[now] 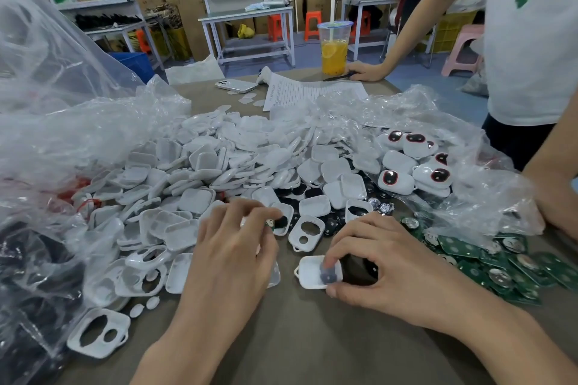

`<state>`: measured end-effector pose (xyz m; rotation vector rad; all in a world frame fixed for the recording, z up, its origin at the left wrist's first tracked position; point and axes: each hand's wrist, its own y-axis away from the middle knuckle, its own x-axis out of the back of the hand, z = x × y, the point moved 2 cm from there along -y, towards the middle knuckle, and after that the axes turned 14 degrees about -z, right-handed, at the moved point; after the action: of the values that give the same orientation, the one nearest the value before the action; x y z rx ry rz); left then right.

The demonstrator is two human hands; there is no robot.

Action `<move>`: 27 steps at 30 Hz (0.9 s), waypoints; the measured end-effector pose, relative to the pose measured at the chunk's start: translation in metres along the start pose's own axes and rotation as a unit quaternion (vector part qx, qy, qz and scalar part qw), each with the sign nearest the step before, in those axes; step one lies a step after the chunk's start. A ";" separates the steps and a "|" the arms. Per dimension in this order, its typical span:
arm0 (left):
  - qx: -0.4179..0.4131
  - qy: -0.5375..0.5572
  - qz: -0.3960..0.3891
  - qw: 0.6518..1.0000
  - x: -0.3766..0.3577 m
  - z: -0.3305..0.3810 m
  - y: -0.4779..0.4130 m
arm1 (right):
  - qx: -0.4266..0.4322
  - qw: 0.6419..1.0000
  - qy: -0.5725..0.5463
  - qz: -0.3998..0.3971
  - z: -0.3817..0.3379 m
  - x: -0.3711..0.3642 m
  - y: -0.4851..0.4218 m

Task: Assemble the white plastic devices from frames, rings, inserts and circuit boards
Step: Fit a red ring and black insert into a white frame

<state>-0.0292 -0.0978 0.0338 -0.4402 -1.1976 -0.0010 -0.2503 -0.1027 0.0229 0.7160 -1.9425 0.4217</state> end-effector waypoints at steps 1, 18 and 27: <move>0.024 -0.010 -0.006 1.000 -0.001 -0.004 -0.001 | 0.001 1.000 0.004 0.002 0.000 0.000 0.000; 0.024 0.153 0.020 0.988 0.004 -0.006 -0.003 | -0.023 0.981 -0.098 0.165 -0.003 0.012 0.000; -0.015 0.396 -0.055 0.916 0.001 0.021 0.003 | -0.005 0.951 -0.254 0.174 -0.013 0.013 0.001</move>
<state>-0.0469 -0.0876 0.0394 -0.3441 -0.4169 -0.2736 -0.2468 -0.0988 0.0406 0.5008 -2.5738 0.4714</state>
